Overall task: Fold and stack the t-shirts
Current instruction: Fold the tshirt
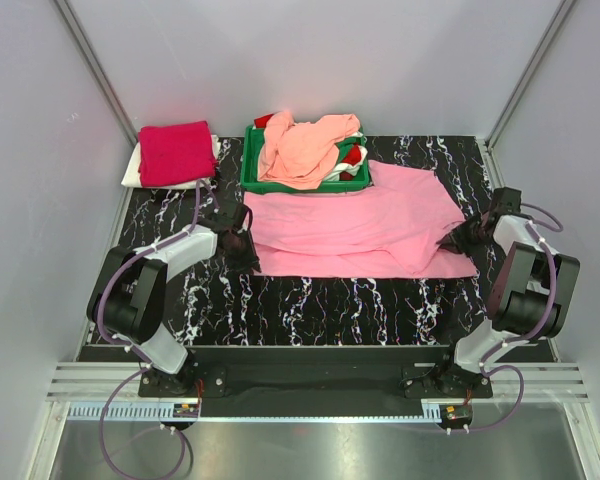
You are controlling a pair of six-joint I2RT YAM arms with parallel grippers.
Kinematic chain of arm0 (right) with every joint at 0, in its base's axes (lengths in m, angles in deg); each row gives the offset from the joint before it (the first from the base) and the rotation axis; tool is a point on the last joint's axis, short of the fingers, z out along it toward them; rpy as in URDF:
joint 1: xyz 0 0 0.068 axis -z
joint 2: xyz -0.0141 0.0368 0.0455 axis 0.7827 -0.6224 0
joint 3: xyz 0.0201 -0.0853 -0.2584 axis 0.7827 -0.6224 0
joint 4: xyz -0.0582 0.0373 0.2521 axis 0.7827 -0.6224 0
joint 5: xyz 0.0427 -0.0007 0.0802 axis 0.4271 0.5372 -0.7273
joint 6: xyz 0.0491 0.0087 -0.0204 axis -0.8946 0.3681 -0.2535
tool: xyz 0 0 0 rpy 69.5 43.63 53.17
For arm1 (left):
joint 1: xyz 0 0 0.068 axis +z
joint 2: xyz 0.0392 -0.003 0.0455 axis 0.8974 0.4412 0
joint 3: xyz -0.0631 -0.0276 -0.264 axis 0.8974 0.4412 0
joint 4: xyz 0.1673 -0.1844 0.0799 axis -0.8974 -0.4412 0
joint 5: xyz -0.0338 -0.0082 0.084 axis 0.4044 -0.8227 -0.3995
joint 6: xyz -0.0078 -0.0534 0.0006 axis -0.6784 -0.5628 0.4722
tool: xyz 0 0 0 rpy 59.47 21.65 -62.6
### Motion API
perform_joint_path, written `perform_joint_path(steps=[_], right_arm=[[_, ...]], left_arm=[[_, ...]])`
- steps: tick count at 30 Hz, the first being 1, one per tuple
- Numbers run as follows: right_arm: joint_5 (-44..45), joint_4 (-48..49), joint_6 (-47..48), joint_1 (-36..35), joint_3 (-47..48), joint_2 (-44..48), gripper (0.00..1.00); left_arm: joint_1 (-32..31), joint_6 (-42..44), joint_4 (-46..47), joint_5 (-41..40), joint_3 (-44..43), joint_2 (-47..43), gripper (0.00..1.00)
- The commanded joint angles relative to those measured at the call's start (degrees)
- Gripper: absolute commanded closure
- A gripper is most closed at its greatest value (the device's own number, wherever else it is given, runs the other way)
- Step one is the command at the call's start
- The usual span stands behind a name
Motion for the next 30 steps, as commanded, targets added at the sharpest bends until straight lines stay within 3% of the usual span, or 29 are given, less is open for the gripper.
perform_joint_path(steps=[1,5,10,16,27,30], right_arm=[[-1.2,2.4,0.3,-0.5,-0.7,0.0,0.80],[-1.9,3.0,0.6,-0.6,-1.2,-0.6,0.82],[-3.1,4.6,0.2,-0.6,-2.4,-1.2,1.00],[-4.5,5.6,-3.4,-2.5,3.7,-3.3,1.00],[-3.0,0.5,-11.6,-10.4,37.6,-26.0,1.00],[-2.9,-0.8,-13.2,-11.7,44.4,-32.9,0.95]], left_arm=[[-0.4,-0.4,1.9,0.7,-0.6,-1.2,0.71],[-0.6,-0.5,1.8,0.6,-0.5,-1.2,0.71],[-0.7,-0.5,1.8,0.7,-0.4,-1.5,0.72],[-0.7,-0.1,0.8,0.8,-1.0,-2.8,0.72],[-0.7,0.7,-0.9,1.9,-1.7,-4.0,0.72],[-0.7,1.0,-1.1,2.2,-1.3,-3.7,0.72]])
